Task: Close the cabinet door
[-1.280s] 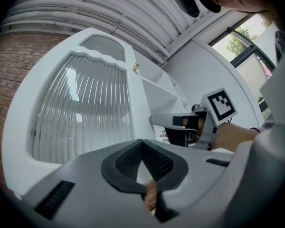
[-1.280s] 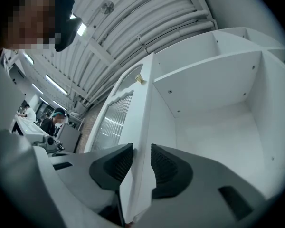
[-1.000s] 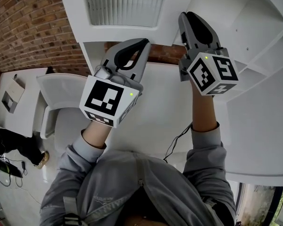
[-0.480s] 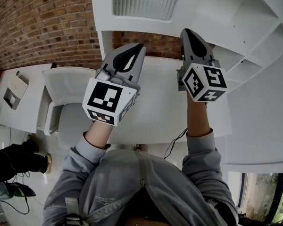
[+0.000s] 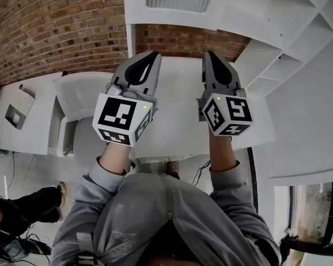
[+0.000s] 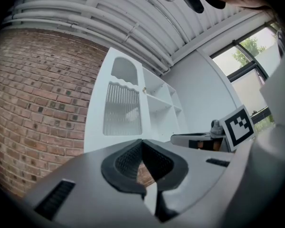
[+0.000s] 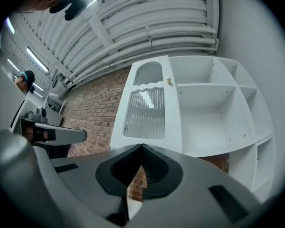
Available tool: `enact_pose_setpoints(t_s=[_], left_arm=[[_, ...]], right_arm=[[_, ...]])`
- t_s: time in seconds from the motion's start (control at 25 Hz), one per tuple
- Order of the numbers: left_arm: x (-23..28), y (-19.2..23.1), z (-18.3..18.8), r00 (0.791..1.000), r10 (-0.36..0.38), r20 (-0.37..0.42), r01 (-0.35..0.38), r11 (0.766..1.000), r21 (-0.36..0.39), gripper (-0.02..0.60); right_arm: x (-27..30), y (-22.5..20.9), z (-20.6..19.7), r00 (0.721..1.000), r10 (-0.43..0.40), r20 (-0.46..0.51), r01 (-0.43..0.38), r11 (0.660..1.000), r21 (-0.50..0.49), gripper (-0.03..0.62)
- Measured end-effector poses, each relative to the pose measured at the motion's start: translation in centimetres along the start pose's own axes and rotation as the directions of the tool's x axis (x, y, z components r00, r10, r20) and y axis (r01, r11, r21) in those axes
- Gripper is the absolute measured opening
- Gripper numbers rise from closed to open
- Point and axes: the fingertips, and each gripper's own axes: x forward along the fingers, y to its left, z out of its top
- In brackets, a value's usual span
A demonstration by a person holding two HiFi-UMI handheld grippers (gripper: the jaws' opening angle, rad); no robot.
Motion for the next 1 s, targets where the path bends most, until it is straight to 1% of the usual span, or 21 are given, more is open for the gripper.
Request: enact_pose_setpoints(t_s=[0.32, 0.52, 0.72, 0.88, 1.0], left_arm=[[-5.5, 1.3, -1.6, 1.000, -0.002, -0.031, 0.001, 1.000, -0.026, 0.006], [-8.7, 2.1, -2.8, 0.998, 0.023, -0.055, -0.023, 1.000, -0.008, 0.006], [-11.4, 3.4, -4.0, 0.995, 0.068, -0.077, -0.069, 0.997, -0.016, 0.006], [-13.3, 4.6, -4.5, 0.989, 0.134, -0.069, -0.134, 0.991, -0.004, 0.006], [-14.4, 5.1, -5.2, 0.982, 0.173, -0.074, -0.174, 0.985, -0.001, 0.006]], right_arm=[[-3.7, 5.3, -1.0, 0.999, -0.045, -0.013, 0.045, 0.999, 0.010, 0.026], [-5.4, 8.0, -2.3, 0.997, -0.071, -0.030, 0.071, 0.997, 0.018, 0.026], [-6.1, 10.9, -2.4, 0.998, -0.066, -0.025, 0.066, 0.998, -0.013, 0.026], [-6.5, 12.8, -2.2, 0.999, -0.044, -0.010, 0.044, 0.998, -0.051, 0.026], [-6.8, 14.0, -2.7, 1.000, -0.026, -0.012, 0.026, 0.997, -0.069, 0.026]])
